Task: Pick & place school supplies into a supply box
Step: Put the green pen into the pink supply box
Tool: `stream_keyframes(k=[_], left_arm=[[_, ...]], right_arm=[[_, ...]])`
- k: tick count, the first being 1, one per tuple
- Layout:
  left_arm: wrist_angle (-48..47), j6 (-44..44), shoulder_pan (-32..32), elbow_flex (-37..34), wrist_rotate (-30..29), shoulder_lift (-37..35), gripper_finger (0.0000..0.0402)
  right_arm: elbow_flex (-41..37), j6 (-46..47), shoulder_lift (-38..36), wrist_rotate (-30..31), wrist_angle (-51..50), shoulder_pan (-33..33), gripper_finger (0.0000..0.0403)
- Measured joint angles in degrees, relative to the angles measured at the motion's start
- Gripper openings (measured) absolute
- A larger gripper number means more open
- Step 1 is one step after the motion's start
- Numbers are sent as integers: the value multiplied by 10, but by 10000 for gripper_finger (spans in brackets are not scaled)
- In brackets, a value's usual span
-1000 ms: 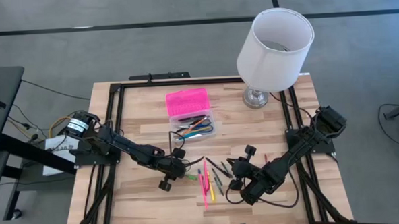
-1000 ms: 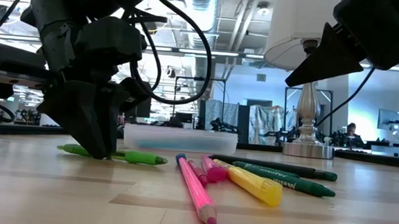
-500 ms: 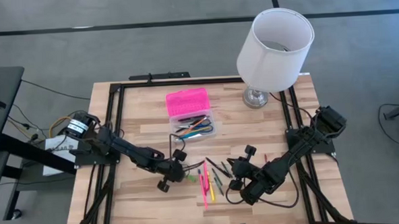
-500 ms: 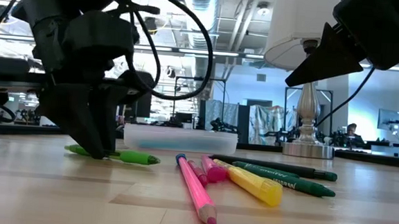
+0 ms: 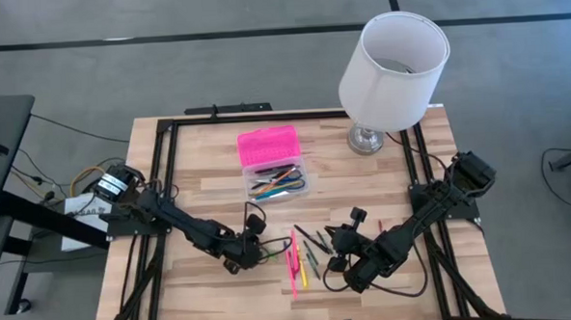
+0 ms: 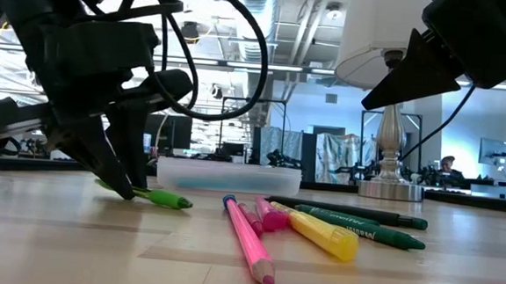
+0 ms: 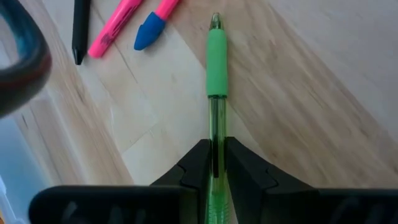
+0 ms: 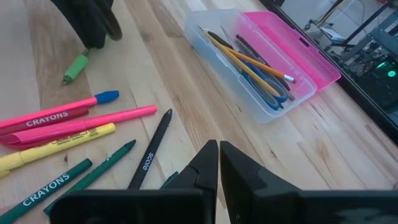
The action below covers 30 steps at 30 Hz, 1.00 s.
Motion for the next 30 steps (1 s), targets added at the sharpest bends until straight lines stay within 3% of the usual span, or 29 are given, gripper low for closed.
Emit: stream_keyframes(k=[7,17,24,30], left_arm=[[-13,-18,0,2,-41,1,38],[-18,-31,-20,1,-275,2,29],[12,-28,-29,2,-339,1,31],[89,12,9,3,-398,1,31]], right_arm=[[0,0,0,0,2,0,11],[0,0,0,0,2,0,11],[0,0,0,0,2,0,11],[0,-1,0,0,2,-1,11]])
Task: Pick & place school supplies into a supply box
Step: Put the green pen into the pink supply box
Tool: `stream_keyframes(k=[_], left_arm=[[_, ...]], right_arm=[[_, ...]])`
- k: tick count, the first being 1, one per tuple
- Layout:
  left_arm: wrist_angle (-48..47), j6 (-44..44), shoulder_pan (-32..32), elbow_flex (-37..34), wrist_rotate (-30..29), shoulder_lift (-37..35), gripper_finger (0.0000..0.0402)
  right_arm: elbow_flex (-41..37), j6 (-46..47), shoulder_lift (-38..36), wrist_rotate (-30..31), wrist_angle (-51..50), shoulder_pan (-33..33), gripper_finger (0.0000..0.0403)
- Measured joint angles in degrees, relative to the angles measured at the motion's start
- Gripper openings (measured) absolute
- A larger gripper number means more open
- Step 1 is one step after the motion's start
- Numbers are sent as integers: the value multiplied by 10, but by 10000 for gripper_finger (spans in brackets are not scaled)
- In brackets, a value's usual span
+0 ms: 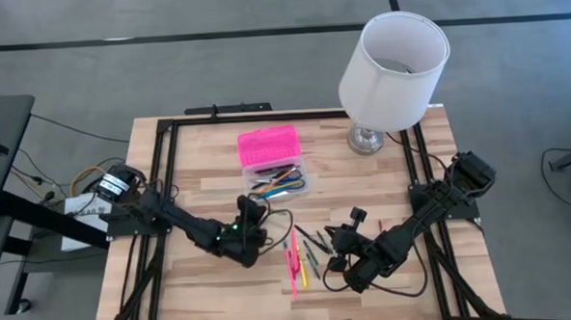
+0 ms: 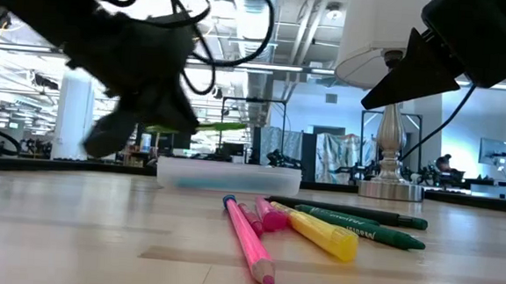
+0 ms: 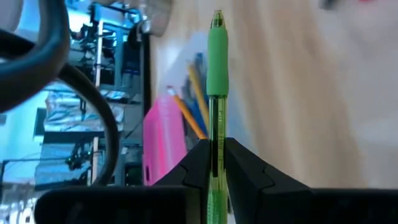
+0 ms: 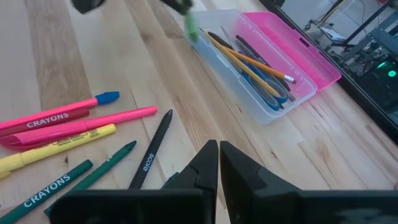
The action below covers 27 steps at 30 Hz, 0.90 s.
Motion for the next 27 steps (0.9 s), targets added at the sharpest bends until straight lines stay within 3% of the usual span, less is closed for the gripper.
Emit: stream_keyframes(k=[2,7,17,22,27], left_arm=[[38,22,26,0,8,0,31],[110,49,112,1,90,-1,31],[141,38,268,1,223,-1,32],[140,9,308,1,290,-1,32],[140,4,313,1,294,-1,32]], right_arm=[[0,0,0,0,0,-3,11],[0,0,0,0,0,-9,11],[0,-4,0,0,0,-9,11],[0,-4,0,0,0,-9,11],[0,-5,0,0,0,-11,11]])
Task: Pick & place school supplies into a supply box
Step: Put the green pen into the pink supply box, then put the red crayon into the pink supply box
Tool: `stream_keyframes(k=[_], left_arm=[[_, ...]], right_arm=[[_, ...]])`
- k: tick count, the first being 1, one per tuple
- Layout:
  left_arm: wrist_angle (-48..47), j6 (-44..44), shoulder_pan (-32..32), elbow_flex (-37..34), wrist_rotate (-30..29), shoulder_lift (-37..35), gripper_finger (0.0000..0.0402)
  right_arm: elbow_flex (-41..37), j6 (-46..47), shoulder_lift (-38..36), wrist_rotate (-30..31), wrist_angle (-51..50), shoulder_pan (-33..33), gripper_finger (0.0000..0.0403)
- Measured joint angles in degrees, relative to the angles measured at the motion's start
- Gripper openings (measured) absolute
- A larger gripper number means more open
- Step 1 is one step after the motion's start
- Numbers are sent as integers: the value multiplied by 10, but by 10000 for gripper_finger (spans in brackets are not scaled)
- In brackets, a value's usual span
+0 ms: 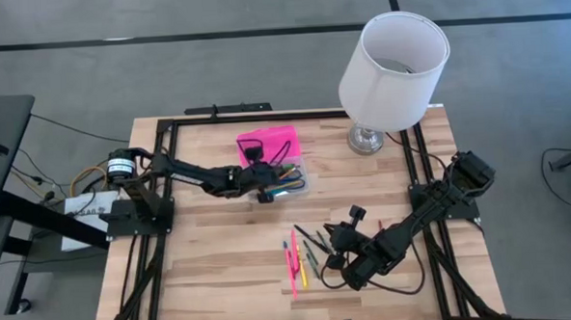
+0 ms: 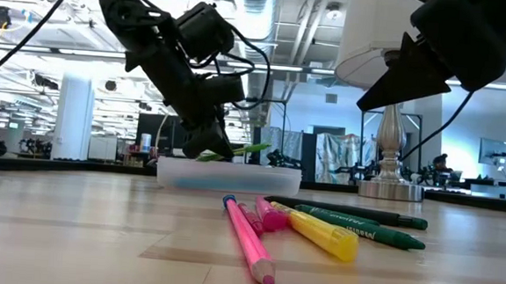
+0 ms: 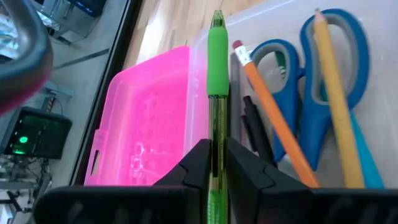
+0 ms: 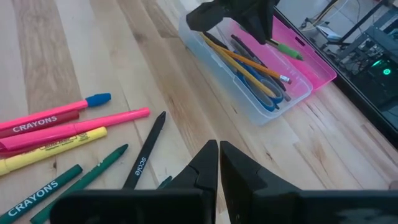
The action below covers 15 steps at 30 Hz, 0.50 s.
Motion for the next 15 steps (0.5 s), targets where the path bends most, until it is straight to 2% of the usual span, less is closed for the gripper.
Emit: stream_keyframes(k=[15], left_arm=[[-4,-6,0,0,-5,0,92]], right_arm=[[0,0,0,0,4,0,11]])
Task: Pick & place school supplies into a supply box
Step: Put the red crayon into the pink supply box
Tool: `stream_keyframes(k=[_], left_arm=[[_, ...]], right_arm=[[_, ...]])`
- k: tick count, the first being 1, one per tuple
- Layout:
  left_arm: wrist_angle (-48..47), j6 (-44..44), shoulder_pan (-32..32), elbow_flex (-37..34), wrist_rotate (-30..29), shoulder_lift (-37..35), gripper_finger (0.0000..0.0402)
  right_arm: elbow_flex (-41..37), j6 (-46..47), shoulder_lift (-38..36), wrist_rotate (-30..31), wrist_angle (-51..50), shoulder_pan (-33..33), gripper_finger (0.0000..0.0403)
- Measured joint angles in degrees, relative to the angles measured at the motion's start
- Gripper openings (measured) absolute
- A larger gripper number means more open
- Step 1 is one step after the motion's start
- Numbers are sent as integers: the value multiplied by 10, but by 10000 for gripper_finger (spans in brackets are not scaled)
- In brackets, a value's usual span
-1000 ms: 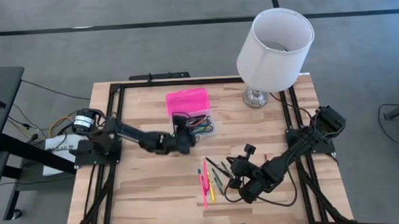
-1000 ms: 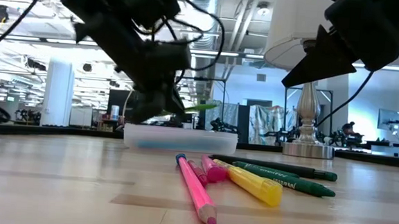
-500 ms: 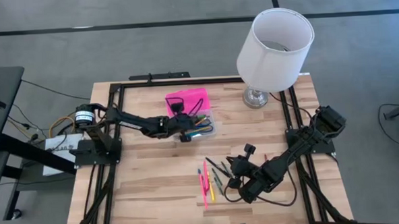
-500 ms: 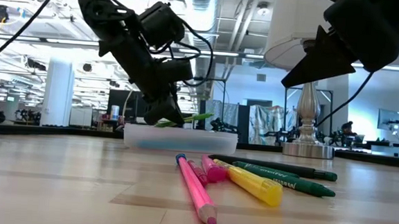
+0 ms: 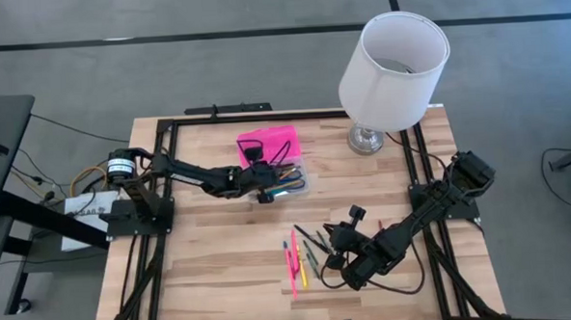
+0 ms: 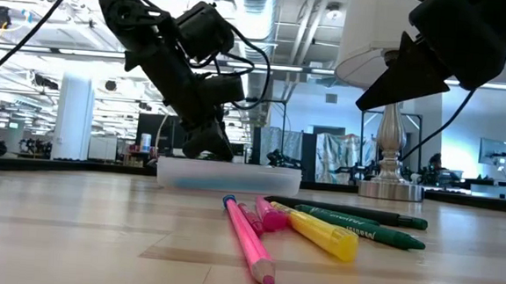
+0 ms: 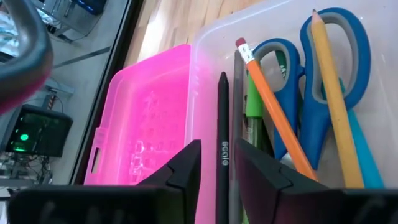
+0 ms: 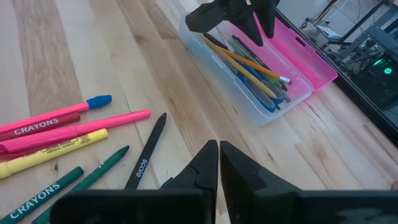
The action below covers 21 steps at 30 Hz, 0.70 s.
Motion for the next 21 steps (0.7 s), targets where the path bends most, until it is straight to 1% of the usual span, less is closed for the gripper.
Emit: stream_keyframes(k=[5,9,12,16,19,21], left_arm=[[-9,7,-10,0,-4,-3,95],[-28,7,-34,0,6,-25,95],[-46,4,-64,0,37,-55,95],[-71,-17,-114,-3,98,-101,95],[-73,-31,-158,-18,122,-128,95],[-69,-37,-189,-34,122,-143,95]], right_arm=[[0,0,0,0,0,0,11],[0,21,0,0,1,0,11],[0,34,0,-13,5,0,11],[0,35,0,-45,18,-4,11],[0,36,0,-67,35,-8,11],[0,56,0,-81,38,-12,11]])
